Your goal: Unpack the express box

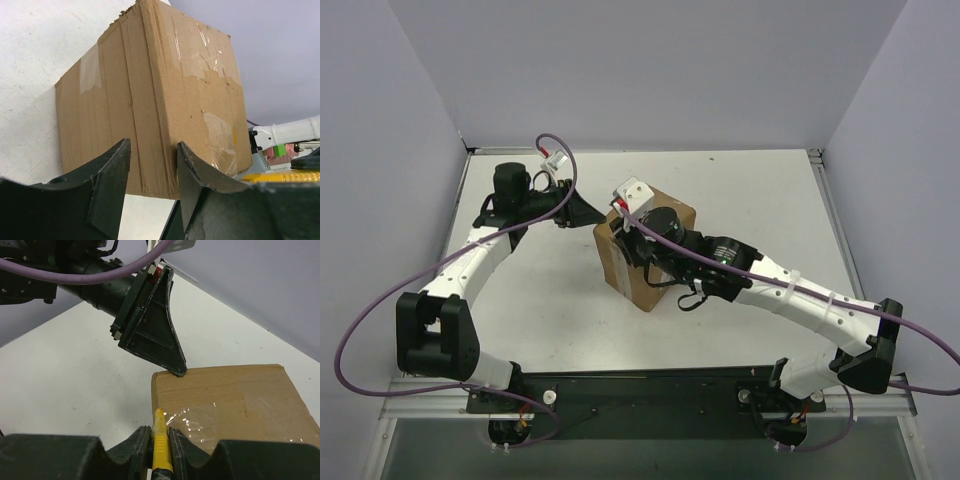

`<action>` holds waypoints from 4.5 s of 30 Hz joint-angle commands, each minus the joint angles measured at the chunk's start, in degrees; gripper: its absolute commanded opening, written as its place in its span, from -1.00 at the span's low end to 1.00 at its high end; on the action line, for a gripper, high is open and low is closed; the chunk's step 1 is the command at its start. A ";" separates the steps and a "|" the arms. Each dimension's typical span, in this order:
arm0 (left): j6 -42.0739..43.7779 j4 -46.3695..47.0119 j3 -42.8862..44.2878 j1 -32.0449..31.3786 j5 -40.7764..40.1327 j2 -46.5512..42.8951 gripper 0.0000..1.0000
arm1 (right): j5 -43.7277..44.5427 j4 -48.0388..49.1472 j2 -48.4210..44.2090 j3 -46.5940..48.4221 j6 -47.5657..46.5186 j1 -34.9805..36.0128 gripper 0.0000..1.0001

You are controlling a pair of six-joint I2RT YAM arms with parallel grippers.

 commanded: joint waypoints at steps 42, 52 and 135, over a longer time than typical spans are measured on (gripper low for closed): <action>5.88 7.51 22.50 -1.58 0.35 5.89 0.22 | -1.43 0.68 -5.38 5.79 -12.72 -25.55 -1.00; 33.48 -10.59 47.65 -9.42 -1.16 27.32 0.43 | -1.52 -6.17 -12.06 0.95 -13.44 -36.45 -1.00; 13.62 -30.20 52.60 -3.62 -33.84 37.37 0.37 | -10.31 -6.62 -4.86 -3.80 -1.66 -52.54 -1.00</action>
